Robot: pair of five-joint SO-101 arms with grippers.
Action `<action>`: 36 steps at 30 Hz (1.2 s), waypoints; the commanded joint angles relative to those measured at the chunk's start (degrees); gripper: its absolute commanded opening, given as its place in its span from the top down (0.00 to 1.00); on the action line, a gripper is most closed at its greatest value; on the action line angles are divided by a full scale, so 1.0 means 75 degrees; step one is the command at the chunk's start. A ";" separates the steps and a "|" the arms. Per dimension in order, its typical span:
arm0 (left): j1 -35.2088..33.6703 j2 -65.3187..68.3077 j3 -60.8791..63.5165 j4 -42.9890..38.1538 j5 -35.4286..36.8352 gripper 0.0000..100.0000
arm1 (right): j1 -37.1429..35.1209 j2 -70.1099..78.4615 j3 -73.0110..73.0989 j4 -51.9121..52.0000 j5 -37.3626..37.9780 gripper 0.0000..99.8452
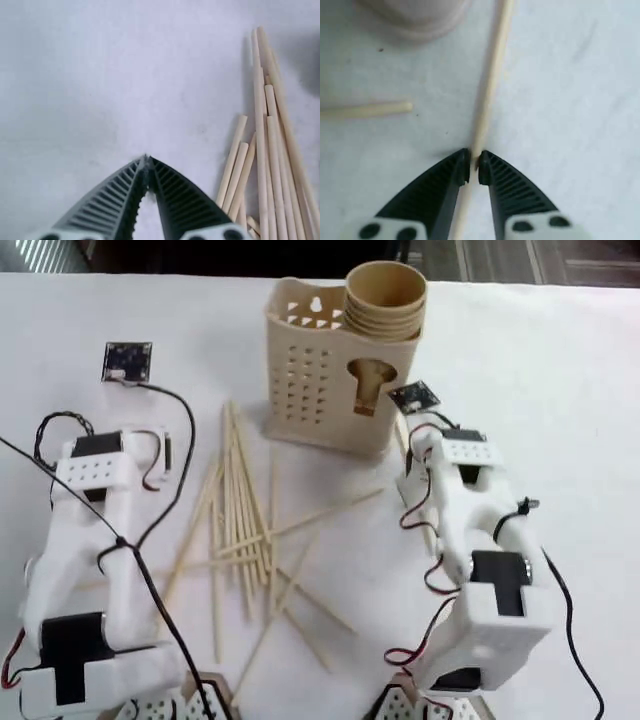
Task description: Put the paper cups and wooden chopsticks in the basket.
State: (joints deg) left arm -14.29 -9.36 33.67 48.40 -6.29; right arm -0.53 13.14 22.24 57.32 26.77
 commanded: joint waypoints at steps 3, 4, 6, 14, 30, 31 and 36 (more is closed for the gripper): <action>-0.0053 -0.0264 -0.0035 -0.0328 0.0000 0.97 | 0.0358 0.0100 -0.0281 0.0428 0.0352 0.98; -0.0053 -0.0252 -0.0035 -0.0387 0.0000 0.97 | 0.0381 0.0100 -0.0293 0.0533 0.0527 0.98; -0.0053 -0.0240 -0.0035 -0.0410 0.0000 0.97 | 0.0416 0.0100 -0.0293 0.0733 0.0738 0.98; -0.0053 -0.0240 -0.0035 -0.0410 0.0000 0.97 | 0.0451 -0.0967 -0.0281 0.1588 0.1067 0.98; -0.0053 -0.0240 -0.0035 -0.0399 0.0000 0.97 | 0.0885 -0.3628 0.0914 0.2901 0.1536 0.98; -0.0053 -0.0240 -0.0035 -0.0399 0.0000 0.97 | 0.1026 -0.3815 0.1055 0.2901 0.1559 0.98; -0.0053 -0.0240 -0.0035 -0.0399 0.0000 0.97 | 0.2116 -0.4612 0.1489 0.2901 0.1969 0.98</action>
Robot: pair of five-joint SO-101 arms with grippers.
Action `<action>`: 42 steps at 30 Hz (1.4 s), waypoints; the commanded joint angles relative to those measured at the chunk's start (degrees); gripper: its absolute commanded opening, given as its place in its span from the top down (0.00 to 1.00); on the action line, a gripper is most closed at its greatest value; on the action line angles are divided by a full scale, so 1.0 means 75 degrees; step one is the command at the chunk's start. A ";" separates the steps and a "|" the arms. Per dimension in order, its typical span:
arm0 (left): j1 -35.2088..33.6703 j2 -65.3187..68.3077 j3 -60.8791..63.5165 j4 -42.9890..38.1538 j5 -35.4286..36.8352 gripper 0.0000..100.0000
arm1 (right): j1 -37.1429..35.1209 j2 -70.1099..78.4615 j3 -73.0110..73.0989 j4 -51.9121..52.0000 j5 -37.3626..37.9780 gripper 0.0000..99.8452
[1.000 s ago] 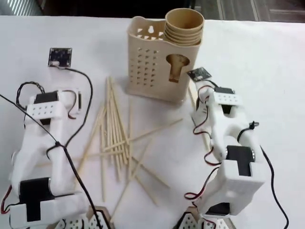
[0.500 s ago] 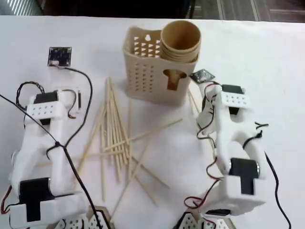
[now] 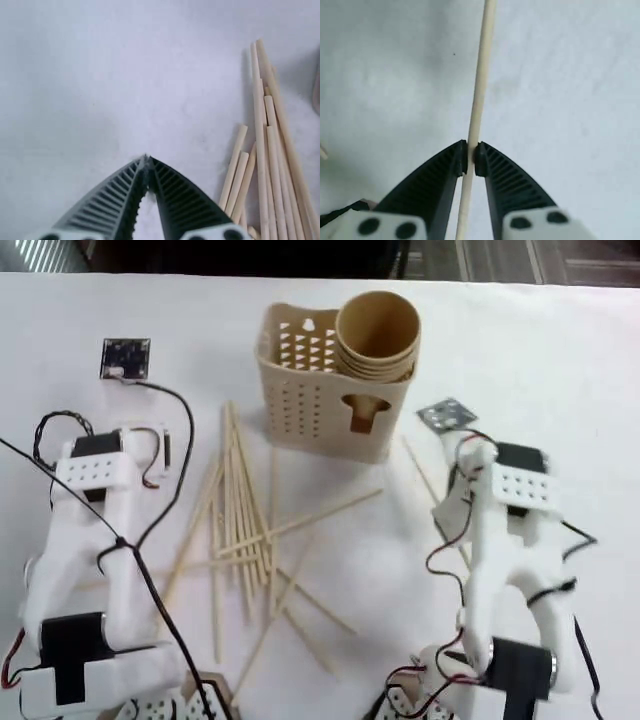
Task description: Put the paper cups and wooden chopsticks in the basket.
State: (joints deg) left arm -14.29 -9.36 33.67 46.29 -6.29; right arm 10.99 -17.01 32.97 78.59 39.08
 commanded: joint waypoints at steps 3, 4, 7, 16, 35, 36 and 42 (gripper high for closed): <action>-0.0053 -0.0240 -0.0035 -0.0117 0.0000 0.97 | 0.1201 -0.0756 0.0387 0.0041 0.0645 0.98; -0.0053 -0.0240 -0.0035 -0.0117 0.0000 0.97 | 0.1330 -0.0768 0.0492 0.0029 0.0797 0.98; -0.0053 -0.0240 -0.0035 -0.0117 0.0000 0.97 | 0.1495 -0.0768 0.0785 0.0018 0.1090 0.97; -0.0053 -0.0240 -0.0035 -0.0105 0.0000 0.97 | 0.0674 -0.0756 0.0961 -0.0838 0.0844 0.87; -0.0217 -0.0240 -0.0023 -0.0117 0.0000 0.97 | -0.0053 0.2503 0.0516 -0.3616 0.0305 0.87; -0.0205 -0.0240 -0.0023 -0.0117 0.0000 0.97 | -0.0006 0.2760 0.0270 -0.3429 0.0305 0.87; -0.0205 -0.0240 -0.0023 -0.0117 0.0000 0.97 | -0.0147 0.3745 -0.0821 -0.2374 0.0340 0.94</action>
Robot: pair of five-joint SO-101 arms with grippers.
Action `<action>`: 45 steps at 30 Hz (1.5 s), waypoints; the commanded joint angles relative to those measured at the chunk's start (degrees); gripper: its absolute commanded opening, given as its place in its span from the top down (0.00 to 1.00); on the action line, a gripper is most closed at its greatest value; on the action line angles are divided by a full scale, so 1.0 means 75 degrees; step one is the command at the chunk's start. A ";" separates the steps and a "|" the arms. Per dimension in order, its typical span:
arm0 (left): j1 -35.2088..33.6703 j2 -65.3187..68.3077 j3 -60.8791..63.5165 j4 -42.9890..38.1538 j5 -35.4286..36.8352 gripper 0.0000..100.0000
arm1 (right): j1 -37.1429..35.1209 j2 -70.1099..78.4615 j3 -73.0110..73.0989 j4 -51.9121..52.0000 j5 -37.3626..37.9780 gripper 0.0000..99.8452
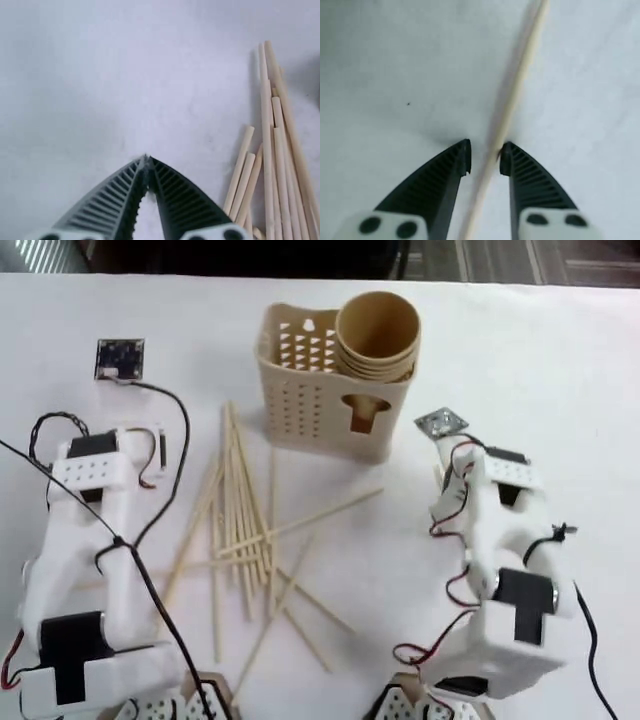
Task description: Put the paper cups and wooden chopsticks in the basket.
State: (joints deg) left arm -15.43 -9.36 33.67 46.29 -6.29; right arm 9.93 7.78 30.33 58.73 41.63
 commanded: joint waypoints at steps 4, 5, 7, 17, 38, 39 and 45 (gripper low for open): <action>-0.0053 -0.0240 -0.0023 -0.0117 0.0000 0.97 | 0.0006 0.0651 -0.0750 0.0557 0.0012 0.98; -0.0053 -0.0240 -0.0023 -0.0117 0.0000 0.97 | 0.0029 0.0592 -0.0762 0.0557 0.0012 0.98; -0.0029 -0.0240 -0.0023 -0.0117 0.0000 0.97 | 0.0170 0.0334 -0.0774 0.0568 0.0012 0.98; -0.0029 -0.0229 -0.0023 -0.0117 0.0000 0.97 | 0.0908 -0.2362 -0.0750 0.1670 0.0023 0.98; -0.0053 -0.0229 -0.0023 -0.0117 0.0000 0.97 | -0.1623 -0.8141 -0.1207 0.1119 -0.2614 0.98; -0.0053 -0.0229 -0.0023 -0.0117 0.0000 0.97 | -0.1870 -0.8152 -0.1266 0.0791 -0.2801 0.98; -0.0053 -0.0229 -0.0023 -0.0117 0.0000 0.97 | -0.3159 -0.8047 -0.1231 -0.1612 -0.3411 0.98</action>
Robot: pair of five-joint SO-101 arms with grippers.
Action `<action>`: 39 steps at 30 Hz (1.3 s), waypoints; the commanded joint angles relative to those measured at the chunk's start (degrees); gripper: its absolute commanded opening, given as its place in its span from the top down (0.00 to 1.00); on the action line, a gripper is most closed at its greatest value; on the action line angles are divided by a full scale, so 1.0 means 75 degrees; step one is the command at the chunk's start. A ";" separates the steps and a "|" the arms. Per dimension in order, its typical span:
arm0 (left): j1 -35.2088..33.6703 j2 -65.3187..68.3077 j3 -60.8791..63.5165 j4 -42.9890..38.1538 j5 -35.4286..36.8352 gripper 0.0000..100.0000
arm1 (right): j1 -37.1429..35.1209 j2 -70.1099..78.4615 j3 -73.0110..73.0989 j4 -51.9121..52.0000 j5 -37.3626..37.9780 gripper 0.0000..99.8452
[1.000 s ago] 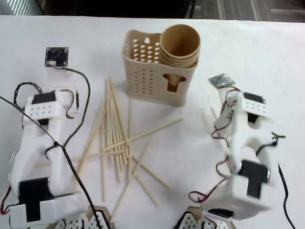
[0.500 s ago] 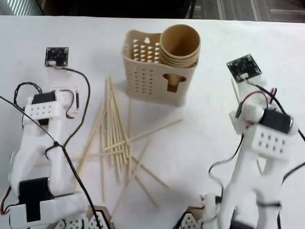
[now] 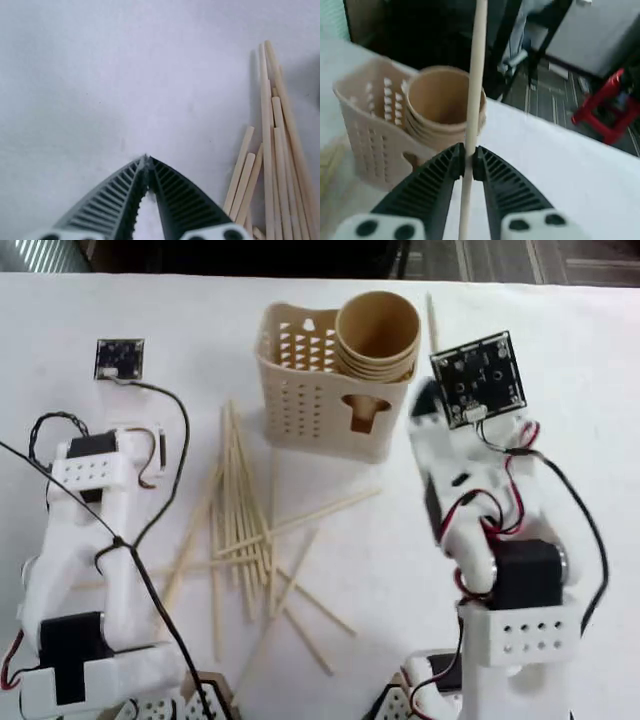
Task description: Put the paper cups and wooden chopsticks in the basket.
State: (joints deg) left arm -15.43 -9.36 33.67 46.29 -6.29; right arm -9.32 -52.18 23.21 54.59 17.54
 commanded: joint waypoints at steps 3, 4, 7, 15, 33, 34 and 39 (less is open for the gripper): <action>-0.0053 -0.0229 -0.0023 -0.0141 0.0000 0.97 | -0.1284 0.0346 -0.0281 -0.2186 -0.0211 0.98; -0.0053 -0.0229 -0.0023 -0.0176 0.0000 0.97 | -0.1424 0.0545 -0.0281 -0.2608 -0.0246 0.98; -0.0064 -0.0275 0.0176 -0.0457 0.0000 0.97 | -0.1694 0.1260 -0.0316 -0.3897 -0.0410 0.98; -0.0076 -0.0287 0.0246 -0.0574 0.0000 0.97 | -0.1963 0.3053 -0.0328 -0.6875 -0.0574 0.98; -0.0076 -0.0287 0.0246 -0.0586 0.0000 0.97 | -0.2221 0.4659 -0.0434 -0.6711 -0.1582 0.81; -0.0076 -0.0287 0.0246 -0.0586 0.0000 0.97 | -0.2233 0.4495 -0.0516 -0.6324 -0.1594 0.81; -0.0076 -0.0275 0.0246 -0.0586 0.0000 0.97 | -0.2186 0.3393 -0.0949 -0.4132 -0.1594 0.86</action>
State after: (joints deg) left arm -15.43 -9.36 35.87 43.03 -6.29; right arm -25.67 -20.09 20.04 15.38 6.20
